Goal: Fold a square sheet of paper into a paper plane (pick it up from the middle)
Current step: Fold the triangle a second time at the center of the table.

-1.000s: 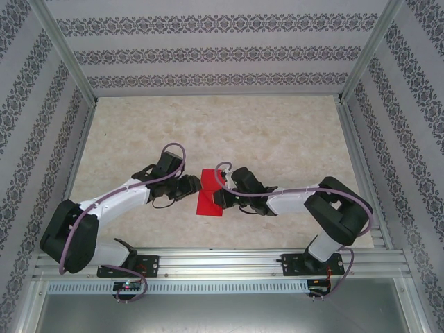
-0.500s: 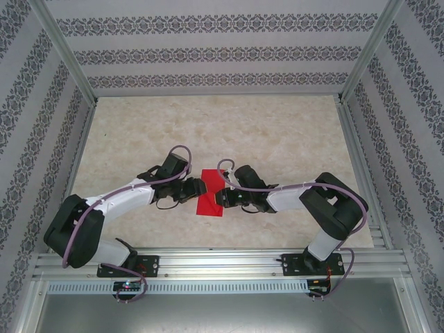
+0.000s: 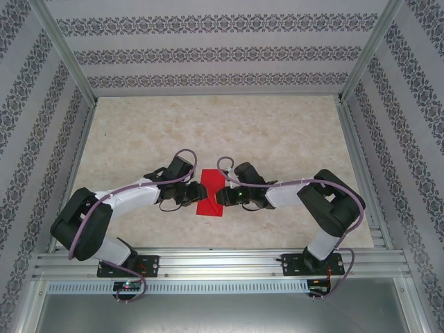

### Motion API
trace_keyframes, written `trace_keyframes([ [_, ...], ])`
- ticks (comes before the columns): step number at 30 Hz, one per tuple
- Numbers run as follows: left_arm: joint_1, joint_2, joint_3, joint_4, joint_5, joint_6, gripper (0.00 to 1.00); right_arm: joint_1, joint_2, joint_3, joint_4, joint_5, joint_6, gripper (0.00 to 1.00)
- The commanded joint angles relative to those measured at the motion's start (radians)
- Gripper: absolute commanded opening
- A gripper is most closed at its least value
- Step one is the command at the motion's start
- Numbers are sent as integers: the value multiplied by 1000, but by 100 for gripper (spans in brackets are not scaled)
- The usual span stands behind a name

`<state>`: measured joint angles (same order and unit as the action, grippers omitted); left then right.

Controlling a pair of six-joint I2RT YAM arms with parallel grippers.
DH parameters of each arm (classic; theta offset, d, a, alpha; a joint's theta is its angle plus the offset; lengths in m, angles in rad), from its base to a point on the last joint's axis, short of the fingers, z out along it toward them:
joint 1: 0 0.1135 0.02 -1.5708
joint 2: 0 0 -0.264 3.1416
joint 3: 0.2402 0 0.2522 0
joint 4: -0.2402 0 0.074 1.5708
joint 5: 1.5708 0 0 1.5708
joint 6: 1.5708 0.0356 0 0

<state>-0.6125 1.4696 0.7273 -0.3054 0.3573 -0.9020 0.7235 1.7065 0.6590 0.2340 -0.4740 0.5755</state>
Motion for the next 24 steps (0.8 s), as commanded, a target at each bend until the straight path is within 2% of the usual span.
trace_keyframes([
  [1, -23, 14, 1, 44, -16, -11, 31, -14, 2, 37, -54, -24, -50, 15],
  [6, -27, 41, -8, 41, -24, -17, 25, -21, 4, 57, -104, -19, -81, 15],
  [24, -43, 86, 6, 7, -53, 1, 22, -35, 54, 149, -227, -25, -182, 16],
])
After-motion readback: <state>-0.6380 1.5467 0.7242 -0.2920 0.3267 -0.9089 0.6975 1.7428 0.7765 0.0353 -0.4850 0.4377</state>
